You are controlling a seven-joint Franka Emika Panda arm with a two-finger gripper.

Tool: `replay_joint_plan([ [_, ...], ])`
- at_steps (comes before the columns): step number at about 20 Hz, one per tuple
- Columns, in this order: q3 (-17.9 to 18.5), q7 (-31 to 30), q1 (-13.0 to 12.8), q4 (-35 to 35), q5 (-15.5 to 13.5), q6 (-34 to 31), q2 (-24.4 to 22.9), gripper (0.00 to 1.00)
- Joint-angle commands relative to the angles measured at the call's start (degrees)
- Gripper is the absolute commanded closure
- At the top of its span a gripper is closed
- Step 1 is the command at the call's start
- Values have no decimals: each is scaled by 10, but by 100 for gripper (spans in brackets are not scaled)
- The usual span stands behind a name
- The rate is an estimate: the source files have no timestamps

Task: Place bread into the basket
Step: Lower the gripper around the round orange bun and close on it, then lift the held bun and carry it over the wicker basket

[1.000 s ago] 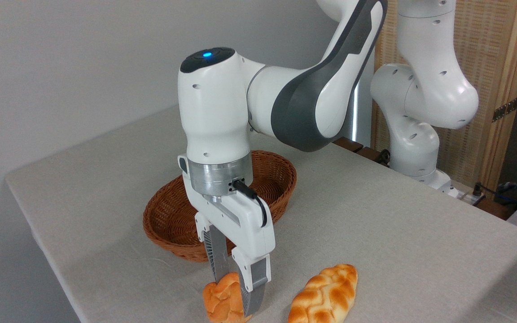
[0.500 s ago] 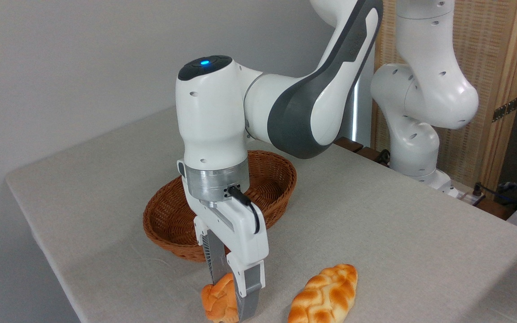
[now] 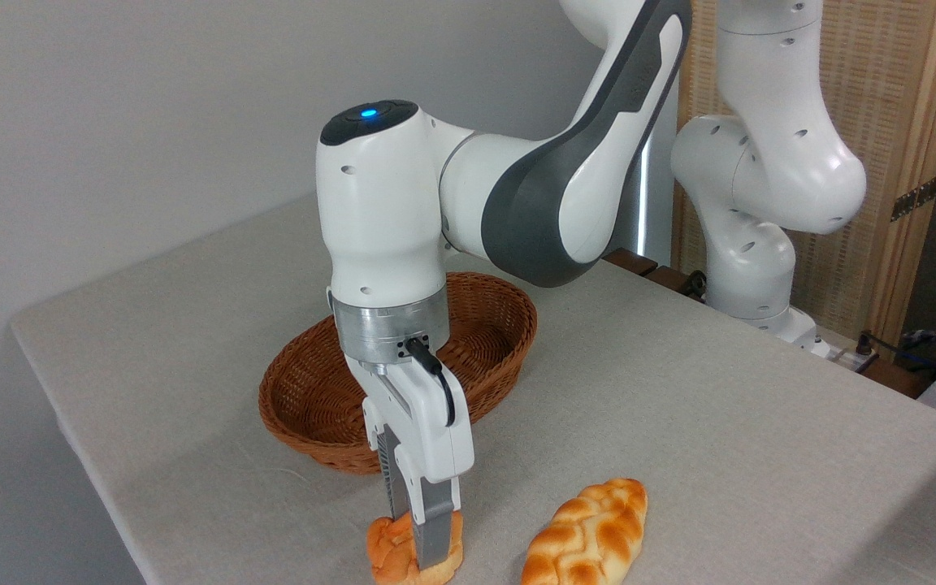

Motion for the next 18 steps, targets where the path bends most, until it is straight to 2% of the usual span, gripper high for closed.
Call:
replay_joint_plan([
  [1, 2, 9, 0, -6, 4, 19, 5, 73],
  [8, 3, 6, 0, 0, -4, 18, -3, 73],
  [11, 8, 3, 2, 14, -10, 12, -24, 73],
  [15, 10, -7, 3, 23, -57, 5, -53, 73],
  [18, 10, -57, 3, 36, -106, -31, -70, 73],
])
